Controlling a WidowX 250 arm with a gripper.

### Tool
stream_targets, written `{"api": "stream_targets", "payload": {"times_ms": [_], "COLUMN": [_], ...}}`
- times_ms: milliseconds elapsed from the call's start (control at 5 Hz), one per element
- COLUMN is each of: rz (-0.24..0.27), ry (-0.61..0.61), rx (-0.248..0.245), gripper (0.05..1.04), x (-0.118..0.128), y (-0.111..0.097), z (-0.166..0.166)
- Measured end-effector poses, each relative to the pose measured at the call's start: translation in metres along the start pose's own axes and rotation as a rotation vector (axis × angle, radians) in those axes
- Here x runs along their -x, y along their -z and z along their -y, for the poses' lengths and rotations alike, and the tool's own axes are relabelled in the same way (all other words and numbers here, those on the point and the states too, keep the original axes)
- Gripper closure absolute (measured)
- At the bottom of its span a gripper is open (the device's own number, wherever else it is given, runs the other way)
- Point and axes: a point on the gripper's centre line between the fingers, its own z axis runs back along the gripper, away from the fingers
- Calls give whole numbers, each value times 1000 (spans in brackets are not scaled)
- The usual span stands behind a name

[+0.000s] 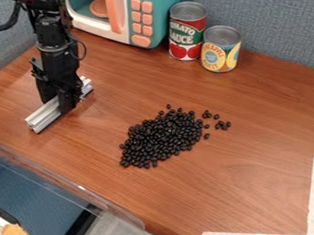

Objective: Sweep into pile

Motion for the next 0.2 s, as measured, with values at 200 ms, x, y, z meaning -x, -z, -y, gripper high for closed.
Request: {"api": "stream_targets", "payload": {"times_ms": [200], "rz": [37], "ry": [9], "rx": [-36], "gripper": [97], "x": [-4], "y": [-33], "z": [-7]}}
